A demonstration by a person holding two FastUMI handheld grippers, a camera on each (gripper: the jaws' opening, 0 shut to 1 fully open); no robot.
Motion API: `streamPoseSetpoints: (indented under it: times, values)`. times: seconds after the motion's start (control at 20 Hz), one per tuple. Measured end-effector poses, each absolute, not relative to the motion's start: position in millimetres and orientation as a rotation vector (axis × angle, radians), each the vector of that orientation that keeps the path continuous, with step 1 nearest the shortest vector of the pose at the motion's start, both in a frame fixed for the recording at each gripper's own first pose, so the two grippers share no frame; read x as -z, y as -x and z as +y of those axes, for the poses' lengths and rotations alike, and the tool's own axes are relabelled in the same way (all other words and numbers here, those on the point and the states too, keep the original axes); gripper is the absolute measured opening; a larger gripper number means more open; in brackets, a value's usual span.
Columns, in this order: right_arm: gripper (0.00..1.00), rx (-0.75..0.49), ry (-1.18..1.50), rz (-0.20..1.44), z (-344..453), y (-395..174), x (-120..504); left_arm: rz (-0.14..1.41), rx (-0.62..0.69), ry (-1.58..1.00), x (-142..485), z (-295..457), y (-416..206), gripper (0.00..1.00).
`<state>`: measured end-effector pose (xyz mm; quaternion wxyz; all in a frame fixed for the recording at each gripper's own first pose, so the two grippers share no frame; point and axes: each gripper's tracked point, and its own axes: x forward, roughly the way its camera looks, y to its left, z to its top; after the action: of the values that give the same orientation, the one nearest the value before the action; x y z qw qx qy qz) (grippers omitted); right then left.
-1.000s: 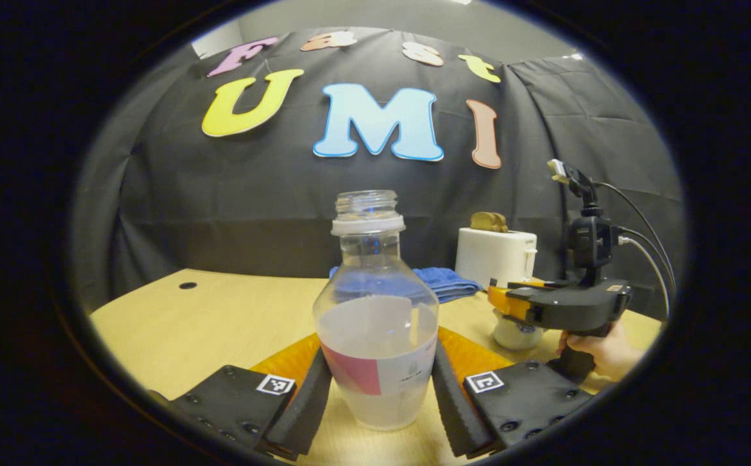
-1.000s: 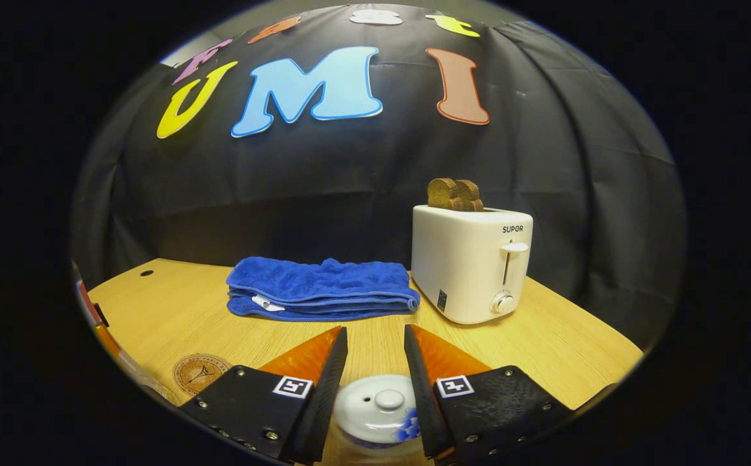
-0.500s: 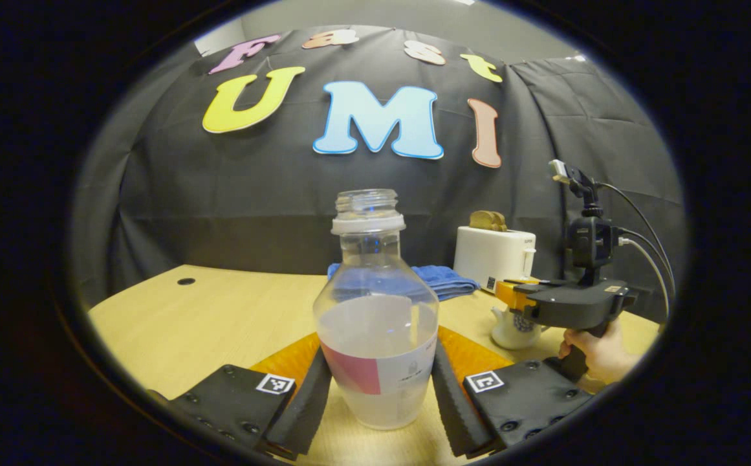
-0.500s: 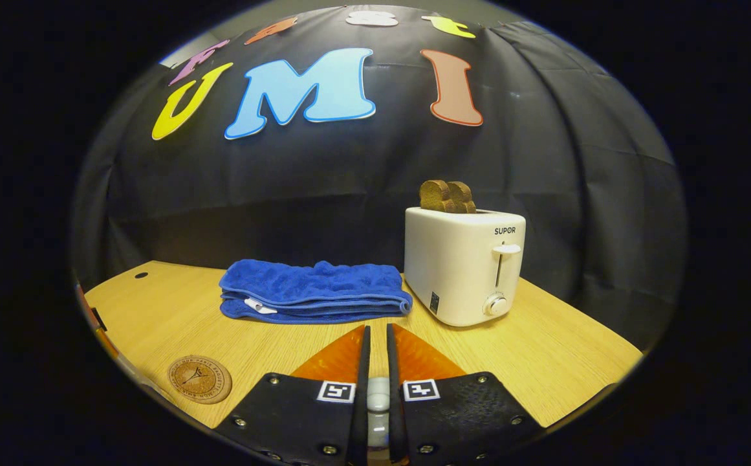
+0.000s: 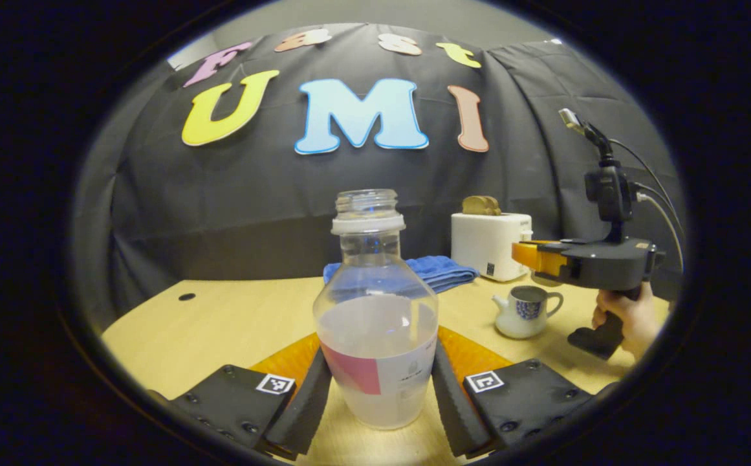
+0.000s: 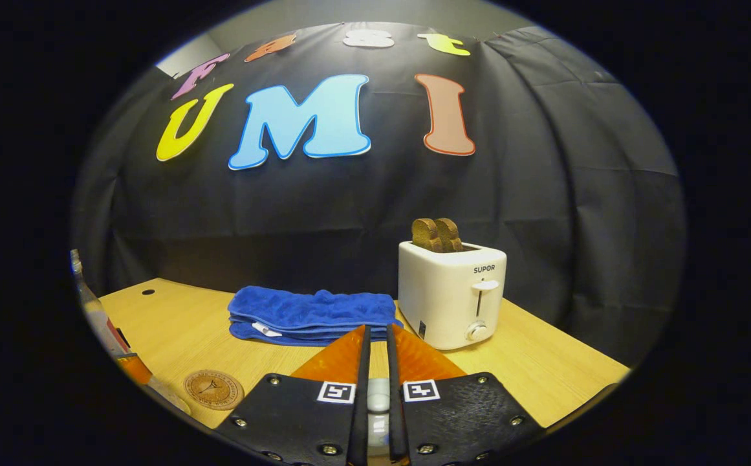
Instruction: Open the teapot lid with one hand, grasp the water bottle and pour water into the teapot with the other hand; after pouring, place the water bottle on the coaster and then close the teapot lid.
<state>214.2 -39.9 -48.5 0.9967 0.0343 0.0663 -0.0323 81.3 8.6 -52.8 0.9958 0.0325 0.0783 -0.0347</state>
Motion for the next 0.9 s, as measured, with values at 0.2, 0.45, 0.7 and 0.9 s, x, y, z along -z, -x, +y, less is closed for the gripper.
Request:
streamPoseSetpoints:
  times: [0.2, 0.45, 0.7, 0.9]
  values:
    - [0.13, 0.099, -0.05, 0.184, -74.9, -196.8, 50.8, 0.19, 0.11, -0.223, 59.1, 4.2, -85.8, 0.87]
    - [0.13, 0.145, -0.072, 0.206, -119.0, -179.9, 59.8, 0.209, 0.177, -0.44, 56.8, -2.2, -96.9, 0.85]
    - [0.13, 0.188, -0.099, 0.172, -146.3, -170.1, 49.0, 0.231, 0.219, -0.674, 54.1, -7.7, -112.3, 0.85]
    - [0.13, 0.21, -0.131, 0.152, -158.7, -163.6, 42.7, 0.244, 0.247, -0.88, 46.2, -9.9, -116.5, 0.85]
